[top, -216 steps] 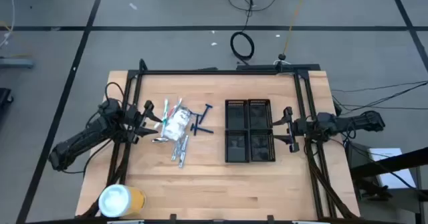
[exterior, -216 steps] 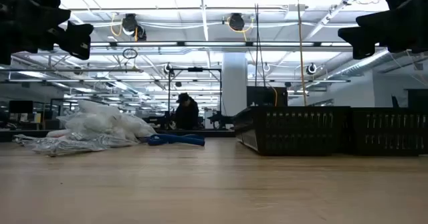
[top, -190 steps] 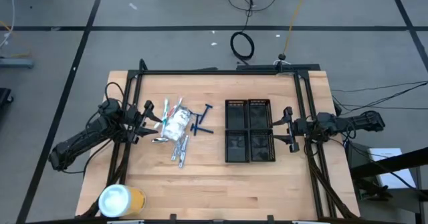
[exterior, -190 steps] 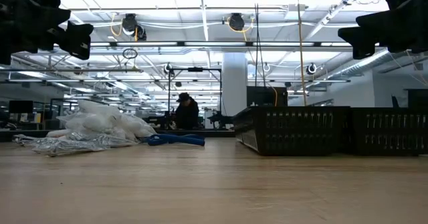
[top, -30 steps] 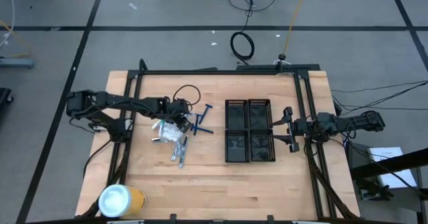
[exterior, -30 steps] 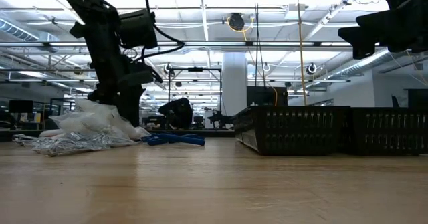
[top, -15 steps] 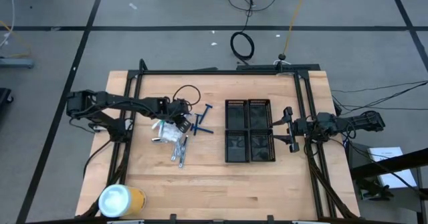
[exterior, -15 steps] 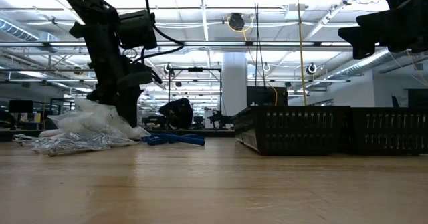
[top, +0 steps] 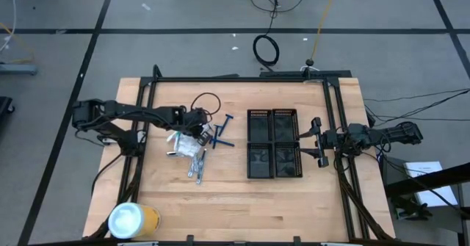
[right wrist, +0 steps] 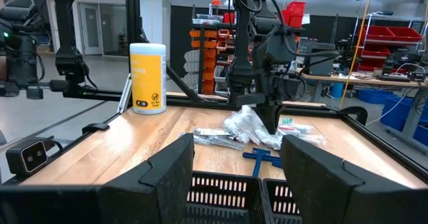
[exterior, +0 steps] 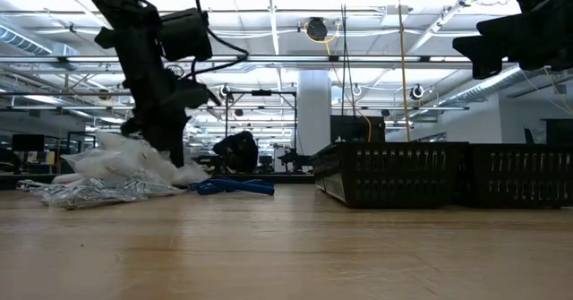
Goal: Pick & Place Travel size toiletries
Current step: Put the cotton pack into the top right black basket
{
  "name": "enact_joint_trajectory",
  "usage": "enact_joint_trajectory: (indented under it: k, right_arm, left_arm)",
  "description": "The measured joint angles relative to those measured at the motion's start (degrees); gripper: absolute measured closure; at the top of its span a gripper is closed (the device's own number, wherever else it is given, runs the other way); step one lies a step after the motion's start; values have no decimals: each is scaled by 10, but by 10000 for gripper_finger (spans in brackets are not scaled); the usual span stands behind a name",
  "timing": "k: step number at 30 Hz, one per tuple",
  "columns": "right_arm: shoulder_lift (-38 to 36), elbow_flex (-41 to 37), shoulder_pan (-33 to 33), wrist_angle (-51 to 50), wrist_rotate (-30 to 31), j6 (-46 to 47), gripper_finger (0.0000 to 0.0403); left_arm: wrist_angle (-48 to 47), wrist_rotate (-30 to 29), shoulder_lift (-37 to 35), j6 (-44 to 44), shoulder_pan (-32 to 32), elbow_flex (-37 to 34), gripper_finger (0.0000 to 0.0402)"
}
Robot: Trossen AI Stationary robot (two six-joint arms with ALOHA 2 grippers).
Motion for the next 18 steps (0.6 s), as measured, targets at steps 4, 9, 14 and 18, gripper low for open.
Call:
enact_joint_trajectory:
  k: [4,9,14,18]
  right_arm:
    - [0,0,0,0,0,0,188]
    - [0,0,0,0,0,0,188]
    - [0,0,0,0,0,0,188]
    - [0,0,0,0,0,0,188]
  left_arm:
    - [4,-6,-3,39,-6,34,400]
    - [3,-12,-3,102,-16,85,400]
    - [2,-17,-3,166,-27,133,401]
    - [45,-16,-3,240,-35,151,400]
